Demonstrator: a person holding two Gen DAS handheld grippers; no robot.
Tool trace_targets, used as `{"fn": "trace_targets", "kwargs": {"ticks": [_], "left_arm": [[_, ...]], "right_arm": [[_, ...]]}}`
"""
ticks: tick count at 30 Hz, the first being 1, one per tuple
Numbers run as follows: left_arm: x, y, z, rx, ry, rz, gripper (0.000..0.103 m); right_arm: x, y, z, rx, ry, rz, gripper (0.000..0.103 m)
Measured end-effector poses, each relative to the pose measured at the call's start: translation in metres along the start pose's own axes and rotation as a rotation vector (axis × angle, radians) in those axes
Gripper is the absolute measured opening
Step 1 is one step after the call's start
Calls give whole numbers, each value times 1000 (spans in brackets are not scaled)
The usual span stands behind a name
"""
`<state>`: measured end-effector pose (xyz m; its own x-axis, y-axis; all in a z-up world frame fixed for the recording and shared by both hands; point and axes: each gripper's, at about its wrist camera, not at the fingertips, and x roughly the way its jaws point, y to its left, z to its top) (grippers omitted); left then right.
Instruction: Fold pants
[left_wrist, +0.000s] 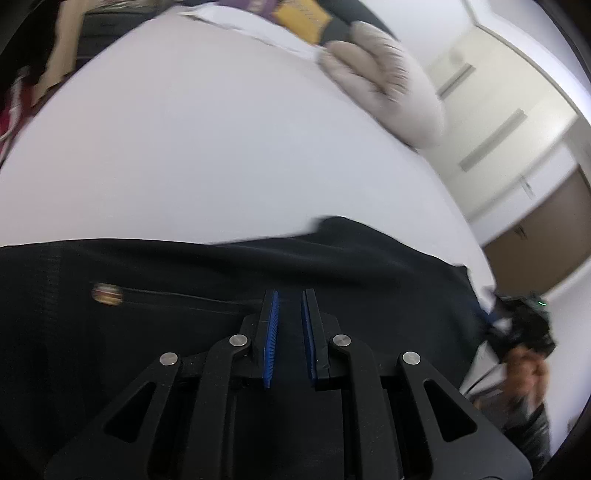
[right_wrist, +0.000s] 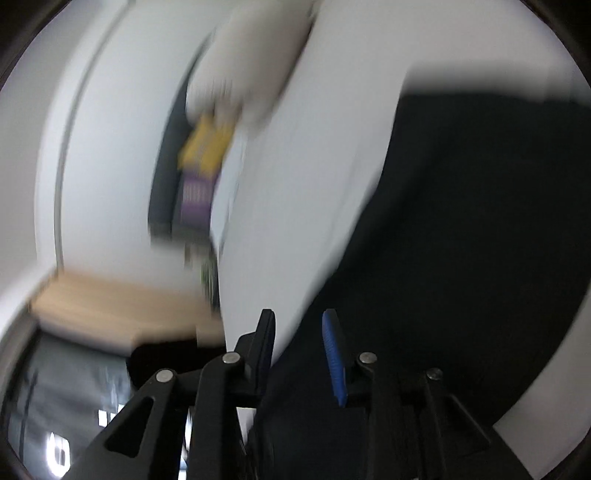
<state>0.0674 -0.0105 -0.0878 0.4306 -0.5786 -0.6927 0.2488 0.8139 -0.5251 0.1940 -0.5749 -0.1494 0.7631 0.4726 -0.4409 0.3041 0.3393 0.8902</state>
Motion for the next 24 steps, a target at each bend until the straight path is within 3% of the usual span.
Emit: {"fn": "trace_targets", "kwargs": {"ticks": [2, 3, 4, 6, 7, 9, 11, 15, 17, 18, 19, 21, 24], "left_arm": [[10, -23, -7, 87, 46, 29, 12], [16, -27, -12, 112, 71, 52, 12], [24, -26, -18, 116, 108, 79, 12], [22, -14, -25, 49, 102, 41, 12], [19, -8, -27, 18, 92, 23, 12], [17, -3, -28, 5, 90, 12, 12], [18, -3, -30, 9, 87, 12, 12], [18, -4, -35, 29, 67, 20, 12], [19, -3, -38, 24, 62, 17, 12], [20, -4, -38, 25, 59, 20, 12], [21, -5, -39, 28, 57, 24, 12], [22, -10, -41, 38, 55, 33, 12], [23, -11, -42, 33, 55, 27, 12]], "right_arm": [[35, -5, -20, -4, 88, -35, 31], [48, -11, -25, 21, 83, -58, 26], [53, -18, -26, 50, 70, -52, 4], [38, -44, -14, 126, 14, -14, 0], [22, -51, -8, 131, -28, -7, 0], [-16, -60, 16, 95, -154, -90, 0], [-72, -93, 24, 131, -261, -115, 0], [-148, -106, 37, 191, -447, -219, 0], [-169, -87, 32, 198, -503, -205, 12], [-178, -75, 24, 173, -528, -200, 41], [-181, -69, 19, 153, -536, -196, 60], [-175, -57, 9, 111, -505, -170, 61], [-162, -74, 25, 176, -461, -147, 61]]}}
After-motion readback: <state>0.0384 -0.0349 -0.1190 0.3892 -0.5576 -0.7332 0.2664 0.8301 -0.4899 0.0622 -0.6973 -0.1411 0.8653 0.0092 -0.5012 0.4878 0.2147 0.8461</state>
